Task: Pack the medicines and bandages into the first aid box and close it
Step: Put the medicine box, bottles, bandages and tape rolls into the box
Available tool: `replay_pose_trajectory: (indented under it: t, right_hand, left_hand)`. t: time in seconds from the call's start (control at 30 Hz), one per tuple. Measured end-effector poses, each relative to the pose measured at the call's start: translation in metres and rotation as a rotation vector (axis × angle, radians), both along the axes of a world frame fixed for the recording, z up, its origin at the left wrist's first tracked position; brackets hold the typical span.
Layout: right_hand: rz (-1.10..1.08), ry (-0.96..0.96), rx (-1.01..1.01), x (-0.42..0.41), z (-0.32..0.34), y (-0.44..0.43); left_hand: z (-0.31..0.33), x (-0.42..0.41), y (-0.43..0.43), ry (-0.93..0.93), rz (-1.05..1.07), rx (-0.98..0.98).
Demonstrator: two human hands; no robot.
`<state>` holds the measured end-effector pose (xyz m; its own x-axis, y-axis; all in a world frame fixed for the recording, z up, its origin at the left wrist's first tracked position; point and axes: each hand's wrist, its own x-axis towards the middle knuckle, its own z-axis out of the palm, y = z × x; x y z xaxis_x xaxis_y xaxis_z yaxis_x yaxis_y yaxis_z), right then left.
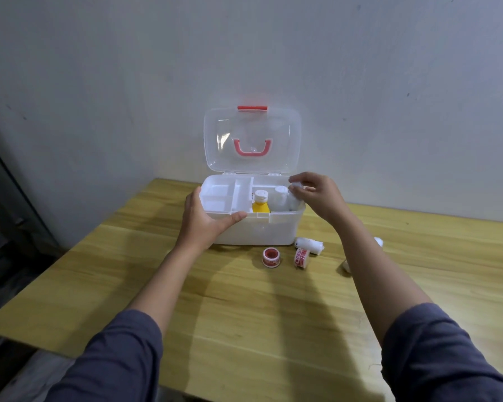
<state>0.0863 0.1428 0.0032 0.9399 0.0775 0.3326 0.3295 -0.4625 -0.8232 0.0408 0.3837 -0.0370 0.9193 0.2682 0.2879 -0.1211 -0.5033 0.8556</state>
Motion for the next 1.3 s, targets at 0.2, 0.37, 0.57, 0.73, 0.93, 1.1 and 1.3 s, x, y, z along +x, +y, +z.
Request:
replay_pose_trajectory:
  t: [0.2,0.37,0.57,0.73,0.93,1.1,1.3]
  right_hand:
    - [-0.003,0.013,0.009,-0.016,0.003,-0.009]
    - [-0.274,-0.039,-0.067,-0.05,-0.018,-0.041]
    - [-0.57,0.216,-0.138,-0.084,-0.062,-0.065]
    - [-0.443,0.343,-0.18,-0.083,-0.075,-0.044]
    - [-0.106,0.359,-0.285,-0.066,-0.063,-0.036]
    - [0.017,0.308,-0.477,-0.056,-0.058,-0.039]
    - [-0.002,0.199,-0.555,-0.064,-0.053,-0.038]
  left_hand:
    - [0.002,-0.002,0.0,0.012,-0.014,-0.011]
    - [0.005,-0.003,0.001,0.027,-0.022,-0.022]
    - [0.005,-0.003,0.0,0.029,-0.023,-0.012]
    - [0.005,-0.002,-0.001,0.033,-0.023,-0.022]
    - [0.002,0.0,0.0,0.013,-0.019,-0.029]
    - [0.0,0.002,0.003,0.022,-0.022,-0.027]
    - [0.0,0.003,0.002,0.027,-0.016,-0.029]
